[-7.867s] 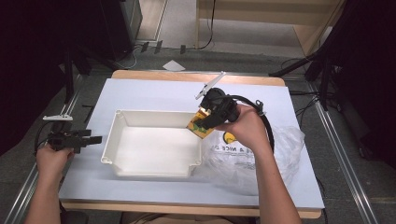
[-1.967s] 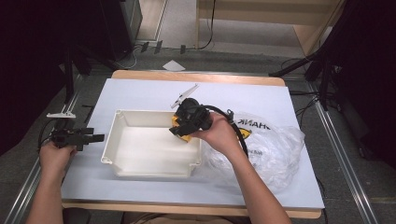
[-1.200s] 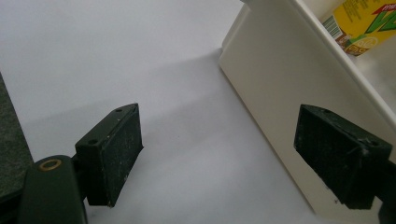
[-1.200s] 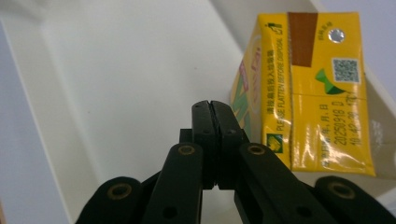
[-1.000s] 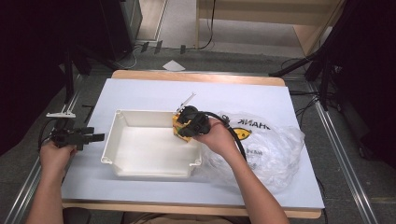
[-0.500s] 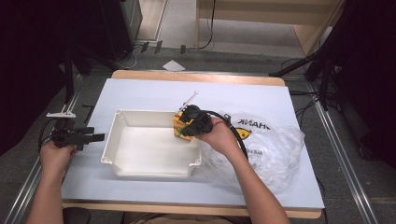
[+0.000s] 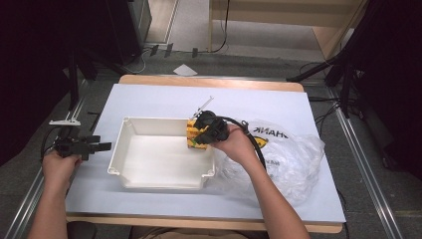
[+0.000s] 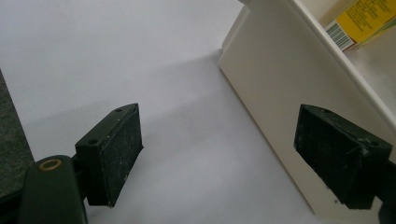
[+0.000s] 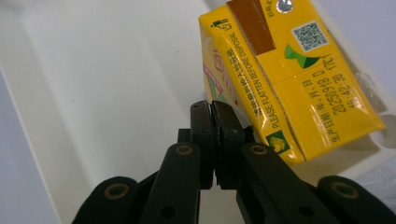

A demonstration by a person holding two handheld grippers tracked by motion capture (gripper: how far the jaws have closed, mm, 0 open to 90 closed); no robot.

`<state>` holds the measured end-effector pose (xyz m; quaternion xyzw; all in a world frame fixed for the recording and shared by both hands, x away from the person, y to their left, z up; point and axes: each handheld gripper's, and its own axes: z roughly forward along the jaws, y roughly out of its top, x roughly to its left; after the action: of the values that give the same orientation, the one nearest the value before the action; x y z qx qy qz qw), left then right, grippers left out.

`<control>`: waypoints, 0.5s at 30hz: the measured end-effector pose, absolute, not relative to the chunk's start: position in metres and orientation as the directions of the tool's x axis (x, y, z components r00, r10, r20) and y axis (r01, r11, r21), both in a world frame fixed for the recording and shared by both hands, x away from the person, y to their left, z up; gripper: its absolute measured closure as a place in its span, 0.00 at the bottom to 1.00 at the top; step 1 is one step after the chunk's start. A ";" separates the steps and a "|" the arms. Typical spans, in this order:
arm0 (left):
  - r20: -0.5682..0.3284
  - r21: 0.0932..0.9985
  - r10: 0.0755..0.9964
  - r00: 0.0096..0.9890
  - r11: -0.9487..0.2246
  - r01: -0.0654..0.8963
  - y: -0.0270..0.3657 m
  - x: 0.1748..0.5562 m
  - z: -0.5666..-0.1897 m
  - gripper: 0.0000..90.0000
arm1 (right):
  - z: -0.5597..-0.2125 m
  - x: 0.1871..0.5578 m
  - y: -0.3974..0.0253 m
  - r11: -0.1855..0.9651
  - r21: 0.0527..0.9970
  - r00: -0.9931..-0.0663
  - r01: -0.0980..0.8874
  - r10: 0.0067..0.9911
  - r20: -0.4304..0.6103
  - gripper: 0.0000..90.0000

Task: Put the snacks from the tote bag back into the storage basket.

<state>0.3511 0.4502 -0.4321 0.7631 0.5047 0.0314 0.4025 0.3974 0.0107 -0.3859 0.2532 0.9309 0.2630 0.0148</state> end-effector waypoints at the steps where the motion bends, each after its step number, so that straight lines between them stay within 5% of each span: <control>1: -0.358 0.646 0.796 0.489 -0.166 0.745 0.450 0.351 -0.432 0.18 | -0.386 0.398 0.010 0.733 0.496 -0.871 0.466 0.479 0.110 0.98; 7: -0.357 0.646 0.796 0.488 -0.166 0.745 0.450 0.351 -0.432 0.18 | -0.384 0.397 0.010 0.733 0.498 -0.874 0.463 0.470 0.121 0.94; 15: -0.358 0.646 0.796 0.488 -0.166 0.745 0.450 0.351 -0.432 0.18 | -0.371 0.393 0.010 0.730 0.511 -0.885 0.455 0.435 0.167 0.72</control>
<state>0.3513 0.4498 -0.4324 0.7630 0.5050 0.0316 0.4021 0.3932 0.0099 -0.3715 0.2391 0.9298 0.2792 -0.0178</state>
